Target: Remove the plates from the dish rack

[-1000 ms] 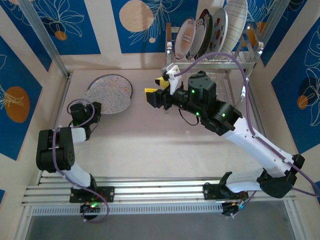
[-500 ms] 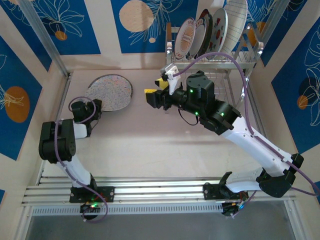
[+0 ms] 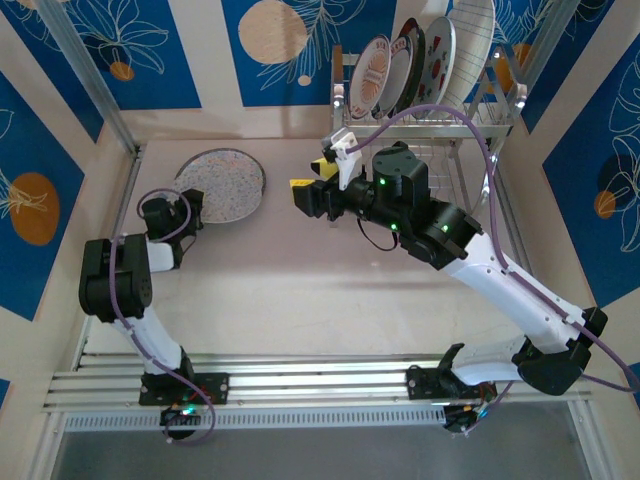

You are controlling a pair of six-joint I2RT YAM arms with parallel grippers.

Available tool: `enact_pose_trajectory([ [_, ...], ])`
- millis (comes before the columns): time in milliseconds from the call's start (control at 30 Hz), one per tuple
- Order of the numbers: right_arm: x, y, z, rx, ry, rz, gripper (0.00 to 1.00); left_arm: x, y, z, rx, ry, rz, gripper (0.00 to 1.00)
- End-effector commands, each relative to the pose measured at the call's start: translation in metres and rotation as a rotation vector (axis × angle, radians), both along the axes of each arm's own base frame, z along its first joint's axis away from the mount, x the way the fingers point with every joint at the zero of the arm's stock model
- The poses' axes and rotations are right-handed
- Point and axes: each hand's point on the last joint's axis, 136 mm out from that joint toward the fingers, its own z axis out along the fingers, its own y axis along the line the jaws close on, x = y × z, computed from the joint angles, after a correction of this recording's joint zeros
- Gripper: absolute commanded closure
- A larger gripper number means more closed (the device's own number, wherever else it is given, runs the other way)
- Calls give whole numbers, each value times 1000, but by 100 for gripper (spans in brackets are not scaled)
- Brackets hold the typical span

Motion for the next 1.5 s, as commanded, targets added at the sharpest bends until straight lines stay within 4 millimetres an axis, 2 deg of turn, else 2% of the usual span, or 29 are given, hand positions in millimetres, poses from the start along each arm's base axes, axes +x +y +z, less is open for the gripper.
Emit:
enact_pose_trajectory([
  [0,0,-3,11,26,-2,-6,38,4,9,9,19,8,11,46],
  [600,0,-5,6,31,19,-22,38,-6,12,-9,94,298,-42,42],
  [1467,-1,-9,5,27,30,-32,38,-4,22,-26,162,485,-69,38],
])
